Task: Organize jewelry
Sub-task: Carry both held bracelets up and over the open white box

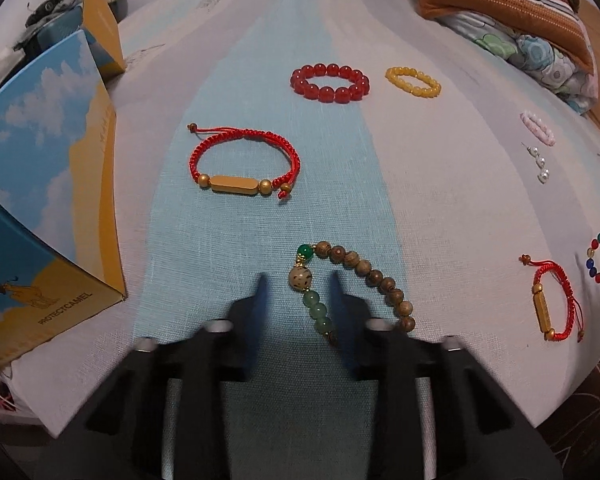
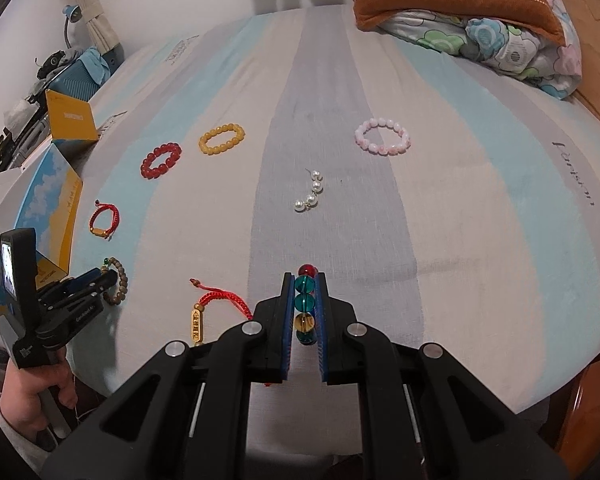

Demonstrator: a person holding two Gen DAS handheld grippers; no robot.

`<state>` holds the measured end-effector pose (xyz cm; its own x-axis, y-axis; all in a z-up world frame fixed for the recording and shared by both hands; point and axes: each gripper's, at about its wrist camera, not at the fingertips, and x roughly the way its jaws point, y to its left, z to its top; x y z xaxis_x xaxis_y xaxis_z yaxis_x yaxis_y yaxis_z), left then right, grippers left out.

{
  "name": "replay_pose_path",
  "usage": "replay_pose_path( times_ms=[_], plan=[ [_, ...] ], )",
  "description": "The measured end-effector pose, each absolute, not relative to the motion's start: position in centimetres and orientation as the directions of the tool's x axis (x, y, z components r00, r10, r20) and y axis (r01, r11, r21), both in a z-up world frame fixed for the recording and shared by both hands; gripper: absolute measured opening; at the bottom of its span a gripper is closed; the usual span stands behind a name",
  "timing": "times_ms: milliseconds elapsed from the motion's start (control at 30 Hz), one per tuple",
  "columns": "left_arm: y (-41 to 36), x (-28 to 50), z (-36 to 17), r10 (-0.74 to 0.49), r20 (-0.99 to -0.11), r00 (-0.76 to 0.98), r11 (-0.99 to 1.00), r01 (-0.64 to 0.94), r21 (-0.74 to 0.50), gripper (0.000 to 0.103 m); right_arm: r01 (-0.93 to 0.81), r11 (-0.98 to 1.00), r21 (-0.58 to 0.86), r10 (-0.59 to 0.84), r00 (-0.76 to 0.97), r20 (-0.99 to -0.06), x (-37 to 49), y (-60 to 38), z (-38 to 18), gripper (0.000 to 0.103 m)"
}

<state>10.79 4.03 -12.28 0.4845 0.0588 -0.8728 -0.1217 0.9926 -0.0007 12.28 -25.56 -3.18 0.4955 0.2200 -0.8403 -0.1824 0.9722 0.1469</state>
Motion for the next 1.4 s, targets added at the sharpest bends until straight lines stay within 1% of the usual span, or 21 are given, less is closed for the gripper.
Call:
replay_pose_path(
  times_ms=[33, 67, 267, 567, 867, 1067, 1400],
  plan=[
    [4.1, 10.8, -12.3, 0.048, -0.876, 0.479, 0.993, -0.12, -0.011, 0.012, -0.181, 0.972, 0.149, 0.222, 0.495, -0.84, 12.3, -25.6, -3.2, 0.009],
    [4.2, 10.8, -12.3, 0.041, -0.879, 0.475, 0.992, -0.121, -0.019, 0.01, -0.181, 0.972, 0.152, 0.223, 0.495, -0.839, 12.2, -25.6, -3.2, 0.009],
    [4.5, 10.4, -11.8, -0.023, -0.882, 0.47, 0.992, -0.096, -0.077, 0.01, -0.18, 0.971, 0.156, 0.227, 0.502, -0.834, 12.1, -25.7, -2.8, 0.009],
    [4.0, 9.2, -9.1, -0.059, -0.866, 0.497, 0.992, -0.065, -0.106, 0.01, -0.185, 0.97, 0.16, 0.235, 0.52, -0.821, 11.8, -25.6, -1.7, 0.009],
    [3.6, 9.0, -6.5, -0.049, -0.853, 0.519, 0.994, -0.057, -0.092, 0.01, -0.191, 0.968, 0.164, 0.243, 0.534, -0.81, 11.3, -25.2, -0.7, 0.009],
    [3.5, 8.8, -4.9, -0.023, -0.846, 0.533, 0.997, -0.052, -0.06, 0.01, -0.204, 0.967, 0.155, 0.245, 0.551, -0.798, 11.2, -24.6, 0.8, 0.009],
    [5.0, 8.4, -0.8, -0.026, -0.82, 0.572, 0.996, -0.056, -0.07, 0.01, -0.252, 0.952, 0.171, 0.287, 0.556, -0.78, 12.0, -22.3, 3.7, 0.009]
  ],
)
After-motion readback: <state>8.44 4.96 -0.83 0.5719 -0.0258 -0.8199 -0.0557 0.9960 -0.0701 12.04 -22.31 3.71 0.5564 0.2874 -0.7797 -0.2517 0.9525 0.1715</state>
